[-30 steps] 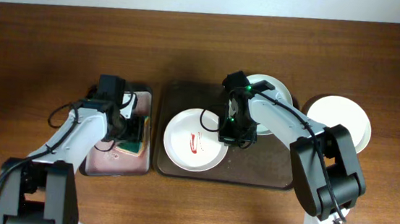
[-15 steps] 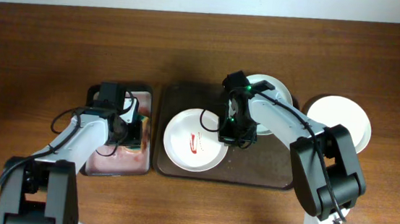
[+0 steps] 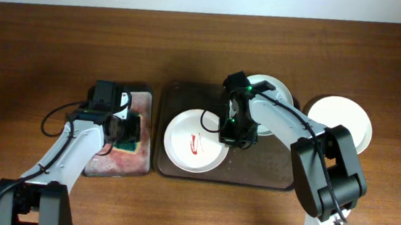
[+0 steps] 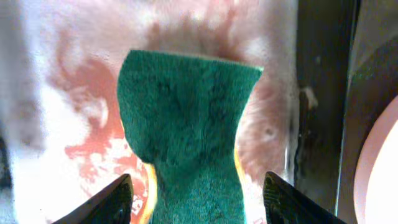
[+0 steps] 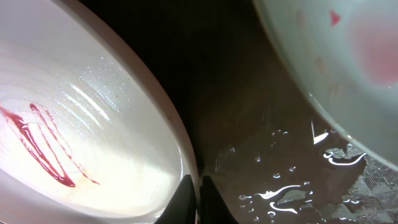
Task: Clean dirty plates on tray and stack at the side
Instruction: 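Dip the sponge in the soapy water with the left gripper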
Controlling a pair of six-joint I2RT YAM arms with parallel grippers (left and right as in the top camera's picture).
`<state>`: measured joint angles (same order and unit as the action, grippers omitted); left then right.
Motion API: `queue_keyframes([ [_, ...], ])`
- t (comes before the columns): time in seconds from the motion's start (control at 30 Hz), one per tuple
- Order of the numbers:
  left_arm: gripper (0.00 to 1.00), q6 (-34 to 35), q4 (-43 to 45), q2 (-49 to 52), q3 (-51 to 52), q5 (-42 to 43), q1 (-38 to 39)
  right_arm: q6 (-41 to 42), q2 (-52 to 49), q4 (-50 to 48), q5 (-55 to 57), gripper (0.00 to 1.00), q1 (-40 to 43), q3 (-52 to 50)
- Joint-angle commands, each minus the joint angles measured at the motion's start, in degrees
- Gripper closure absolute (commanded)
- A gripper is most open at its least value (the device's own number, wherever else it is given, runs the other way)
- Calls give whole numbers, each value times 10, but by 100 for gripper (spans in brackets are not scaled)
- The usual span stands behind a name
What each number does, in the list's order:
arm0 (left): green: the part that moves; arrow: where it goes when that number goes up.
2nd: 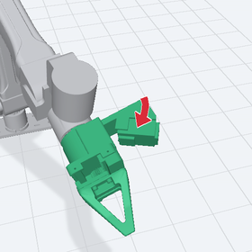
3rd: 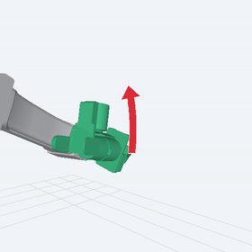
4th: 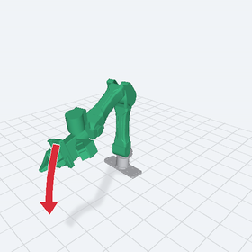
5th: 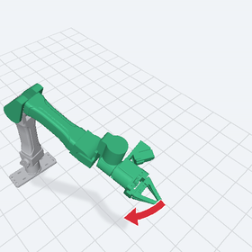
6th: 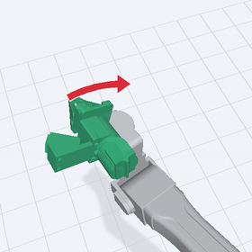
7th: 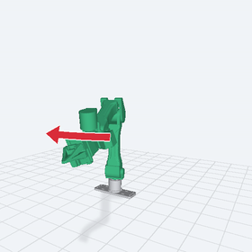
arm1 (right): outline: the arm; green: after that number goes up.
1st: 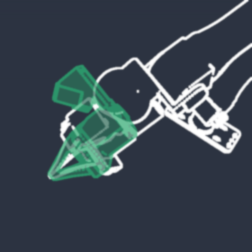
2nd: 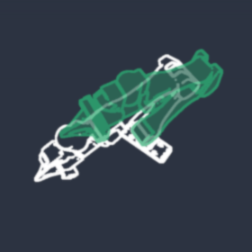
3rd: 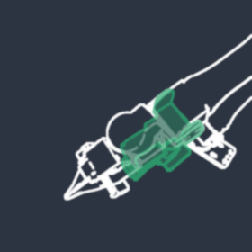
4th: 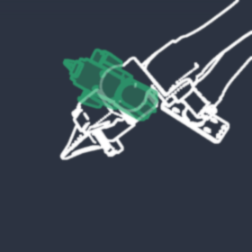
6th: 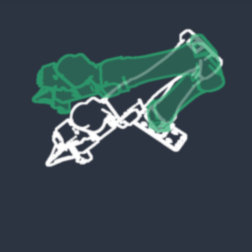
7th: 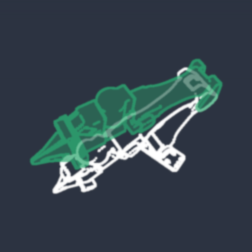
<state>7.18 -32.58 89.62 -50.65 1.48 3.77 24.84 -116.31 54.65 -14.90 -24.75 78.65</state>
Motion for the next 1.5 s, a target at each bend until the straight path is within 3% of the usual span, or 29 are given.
queue_keyframes([
  [0.0,39,17,18,2,9,7,-1,-4,-4,4,5,96,-3,-1],
  [0.17,45,24,24,41,9,7,-1,-4,-4,6,5,96,-3,-1],
  [0.23,59,26,30,50,9,8,-1,-4,-4,6,5,96,-3,-1],
  [0.33,100,26,30,52,9,18,-1,-4,-4,7,5,96,-3,-1],
  [0.63,100,9,-4,-24,-28,14,-3,-4,-4,11,5,96,-3,-1],
  [0.9,100,9,72,-102,-29,-193,17,-4,-4,11,5,96,-3,-1],
  [1.03,100,9,70,-103,-29,-258,52,-4,-4,10,5,96,-3,-1],
  [1.17,100,9,64,-103,-29,-375,103,-4,-4,10,5,96,-3,-1],
  [1.47,100,9,55,-103,-29,-384,127,-4,-4,10,5,96,-3,-1],
])
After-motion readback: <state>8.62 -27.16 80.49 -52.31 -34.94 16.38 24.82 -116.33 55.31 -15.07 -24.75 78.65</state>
